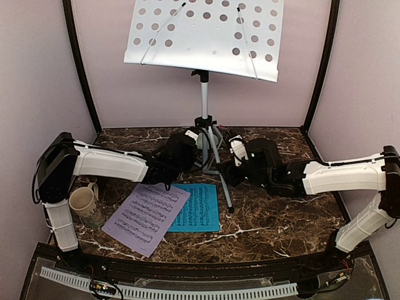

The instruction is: Set up the instrument practice props

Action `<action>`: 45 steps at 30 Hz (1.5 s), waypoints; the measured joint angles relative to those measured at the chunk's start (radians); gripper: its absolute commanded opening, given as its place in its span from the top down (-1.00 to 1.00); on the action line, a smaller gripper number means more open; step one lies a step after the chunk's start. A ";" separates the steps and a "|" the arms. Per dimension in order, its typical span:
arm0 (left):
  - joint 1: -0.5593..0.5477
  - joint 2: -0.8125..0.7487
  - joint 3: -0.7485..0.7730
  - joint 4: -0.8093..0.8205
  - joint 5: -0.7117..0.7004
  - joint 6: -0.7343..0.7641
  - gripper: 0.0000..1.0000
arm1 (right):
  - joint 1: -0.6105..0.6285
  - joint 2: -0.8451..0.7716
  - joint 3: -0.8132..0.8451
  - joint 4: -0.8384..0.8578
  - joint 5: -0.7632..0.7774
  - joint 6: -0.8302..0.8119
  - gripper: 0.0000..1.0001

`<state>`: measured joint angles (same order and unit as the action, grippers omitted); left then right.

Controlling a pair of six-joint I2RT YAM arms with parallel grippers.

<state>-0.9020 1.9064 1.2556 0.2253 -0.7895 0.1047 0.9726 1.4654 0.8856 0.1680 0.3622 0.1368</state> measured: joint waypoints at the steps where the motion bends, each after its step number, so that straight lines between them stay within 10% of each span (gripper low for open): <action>1: 0.000 -0.023 -0.014 -0.024 0.032 -0.010 -0.35 | 0.000 -0.007 0.000 0.000 -0.006 0.000 -0.21; 9: 0.058 -0.263 -0.137 -0.186 0.359 -0.072 -0.59 | 0.000 -0.082 -0.003 -0.003 -0.081 -0.008 -0.25; 25: 0.608 -0.376 -0.307 -0.329 1.097 -0.240 -0.65 | 0.000 -0.084 -0.003 -0.011 -0.336 -0.041 -0.77; 45: 0.660 -0.146 -0.308 -0.348 1.220 -0.262 -0.54 | 0.000 -0.033 0.001 -0.011 -0.396 -0.053 -0.85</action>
<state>-0.2420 1.7599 0.9478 -0.1226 0.4305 -0.1574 0.9722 1.4326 0.8864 0.1574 -0.0338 0.0834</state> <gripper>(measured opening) 0.773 0.924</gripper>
